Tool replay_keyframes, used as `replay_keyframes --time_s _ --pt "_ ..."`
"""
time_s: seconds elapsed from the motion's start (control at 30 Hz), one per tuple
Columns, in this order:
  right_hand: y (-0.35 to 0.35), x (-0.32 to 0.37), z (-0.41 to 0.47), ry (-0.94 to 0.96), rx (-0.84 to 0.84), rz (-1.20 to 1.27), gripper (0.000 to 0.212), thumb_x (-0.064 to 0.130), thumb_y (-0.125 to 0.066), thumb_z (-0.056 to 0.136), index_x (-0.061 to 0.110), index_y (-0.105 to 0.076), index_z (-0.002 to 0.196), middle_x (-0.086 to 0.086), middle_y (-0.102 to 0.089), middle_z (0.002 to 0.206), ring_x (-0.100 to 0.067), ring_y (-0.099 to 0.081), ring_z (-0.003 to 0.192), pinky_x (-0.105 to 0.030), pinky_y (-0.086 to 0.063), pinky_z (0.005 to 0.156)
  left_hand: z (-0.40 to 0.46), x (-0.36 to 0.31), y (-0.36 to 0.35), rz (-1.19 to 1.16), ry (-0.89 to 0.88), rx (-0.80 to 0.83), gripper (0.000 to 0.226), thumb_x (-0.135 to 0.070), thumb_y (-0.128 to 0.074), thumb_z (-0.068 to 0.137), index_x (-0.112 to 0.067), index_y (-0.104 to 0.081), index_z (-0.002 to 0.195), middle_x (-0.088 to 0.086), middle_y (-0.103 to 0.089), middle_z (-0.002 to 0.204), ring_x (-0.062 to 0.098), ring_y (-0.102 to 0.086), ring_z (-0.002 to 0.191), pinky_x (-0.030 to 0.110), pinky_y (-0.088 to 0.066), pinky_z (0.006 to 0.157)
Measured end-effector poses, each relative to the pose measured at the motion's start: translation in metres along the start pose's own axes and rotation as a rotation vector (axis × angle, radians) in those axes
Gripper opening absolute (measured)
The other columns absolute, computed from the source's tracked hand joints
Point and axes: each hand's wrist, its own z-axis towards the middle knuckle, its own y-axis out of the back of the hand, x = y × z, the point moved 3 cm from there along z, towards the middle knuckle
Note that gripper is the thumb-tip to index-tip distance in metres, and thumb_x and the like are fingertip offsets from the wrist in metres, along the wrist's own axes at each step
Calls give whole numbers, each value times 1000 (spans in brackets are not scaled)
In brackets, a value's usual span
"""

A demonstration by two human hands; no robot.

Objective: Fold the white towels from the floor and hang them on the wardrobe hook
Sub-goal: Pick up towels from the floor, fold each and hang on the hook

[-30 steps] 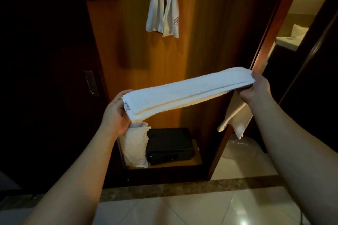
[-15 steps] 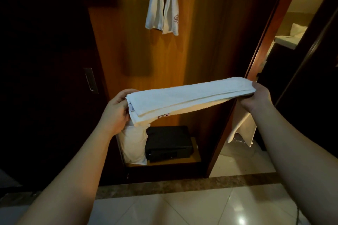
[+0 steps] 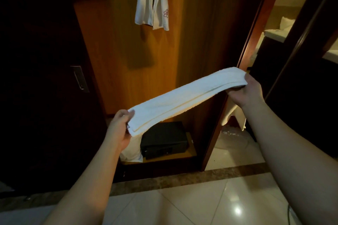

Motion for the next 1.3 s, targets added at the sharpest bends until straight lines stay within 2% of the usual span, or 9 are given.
replay_keyframes --time_s 0.17,0.43,0.6,0.7,0.8,0.9,1.03,1.13,1.3 --pt "-31 2 -14 30 77 54 34 24 -48 105 2 -50 132 -24 -67 118 -41 -72 95 -56 -60 65 11 39 -6 100 176 -29 47 13 -50 86 -27 -61 107 16 -57 122 36 -69 94 36 -56 54" --pt "-101 -27 -50 31 192 -83 50 30 -57 101 3 -43 141 -22 -65 126 -41 -64 111 -57 -57 77 6 96 -51 362 407 -30 49 6 -54 89 -15 -50 134 16 -64 108 28 -64 93 40 -56 69" --pt "-137 -37 -69 192 246 -455 22 40 -59 100 19 -53 105 -13 -68 111 -29 -69 100 -55 -57 91 -17 50 -93 280 2 -163 19 -27 -53 100 -18 -63 113 4 -65 97 18 -63 87 34 -51 73" --pt "-160 -45 -78 293 264 -689 35 50 -53 101 15 -54 106 -16 -68 111 -31 -69 102 -52 -56 95 -47 5 -130 103 -233 173 48 -56 -36 98 -20 -68 98 0 -72 86 16 -68 78 34 -53 75" --pt "-184 -48 -89 362 320 -810 41 54 -47 101 13 -55 100 -29 -65 118 -41 -67 109 -54 -55 96 -61 -27 -167 178 -378 401 67 -68 -21 94 -26 -65 121 -2 -68 123 14 -64 114 37 -46 101" --pt "-209 -42 -99 427 369 -825 42 56 -46 101 17 -57 92 -23 -70 106 -36 -71 100 -53 -58 93 -58 -52 -189 227 -406 414 77 -76 -18 91 -33 -35 152 -4 -37 158 12 -34 143 40 -24 118" --pt "-232 -34 -101 466 425 -765 38 54 -46 101 19 -57 92 -8 -72 93 -23 -73 90 -41 -62 82 -40 -78 -200 461 -388 325 89 -77 -13 89 -21 -27 157 -3 -44 143 16 -31 142 21 -22 108" --pt "-241 -27 -93 461 434 -730 38 52 -47 102 15 -59 101 -7 -72 98 -22 -72 93 -34 -63 70 -31 -96 -201 587 -490 329 139 -99 -4 54 -9 -18 158 8 -20 164 23 -13 154 -8 -4 99" --pt "-237 -10 -66 522 338 -872 68 56 -44 101 0 -47 141 -10 -65 125 -22 -64 113 -36 -58 94 -18 -138 -188 421 -408 89 150 -110 -5 34 -25 -36 154 6 -60 134 31 -53 129 50 -41 111"
